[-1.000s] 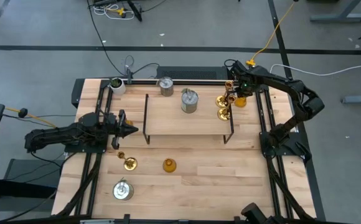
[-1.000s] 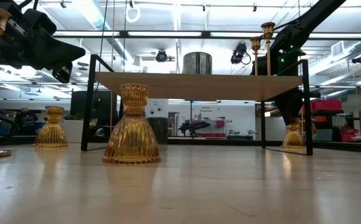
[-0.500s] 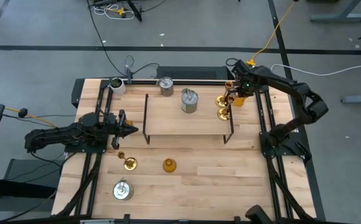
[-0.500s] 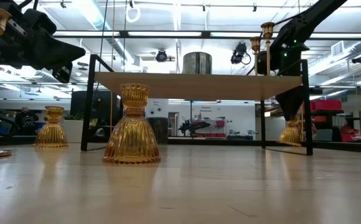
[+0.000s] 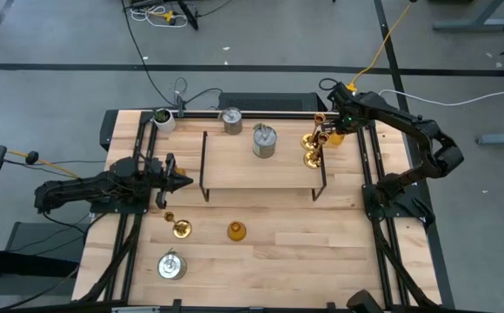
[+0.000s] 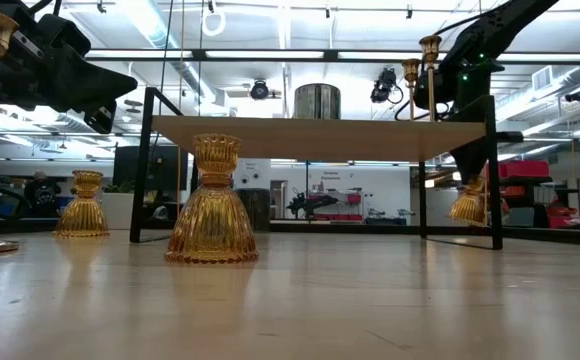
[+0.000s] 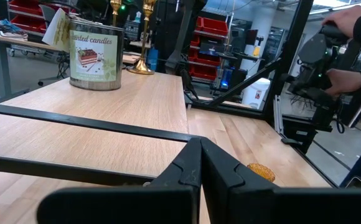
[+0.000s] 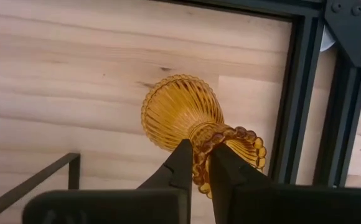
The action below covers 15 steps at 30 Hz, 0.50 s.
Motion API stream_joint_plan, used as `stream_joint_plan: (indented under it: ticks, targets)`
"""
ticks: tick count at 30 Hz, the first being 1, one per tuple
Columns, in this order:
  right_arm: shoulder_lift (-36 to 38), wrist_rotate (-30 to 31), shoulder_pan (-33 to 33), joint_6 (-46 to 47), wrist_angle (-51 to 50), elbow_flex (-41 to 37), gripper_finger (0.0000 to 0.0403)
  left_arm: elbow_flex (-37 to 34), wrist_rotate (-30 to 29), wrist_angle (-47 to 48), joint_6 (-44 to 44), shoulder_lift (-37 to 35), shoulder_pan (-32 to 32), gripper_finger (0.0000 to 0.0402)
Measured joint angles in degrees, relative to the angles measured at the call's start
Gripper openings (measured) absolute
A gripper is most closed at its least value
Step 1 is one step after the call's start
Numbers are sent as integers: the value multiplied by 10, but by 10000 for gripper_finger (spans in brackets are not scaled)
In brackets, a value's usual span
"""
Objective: Pick & Place candle stick holders
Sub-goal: Put the top glass candle holder on the shelf
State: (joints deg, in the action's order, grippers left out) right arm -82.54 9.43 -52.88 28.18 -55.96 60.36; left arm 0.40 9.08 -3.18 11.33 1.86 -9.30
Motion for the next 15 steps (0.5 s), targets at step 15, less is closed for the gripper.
stream_joint_plan:
  ticks: [15]
  targets:
    - [61,11,0,-6,-18,0,20,0,0,0,0,0,0,7]
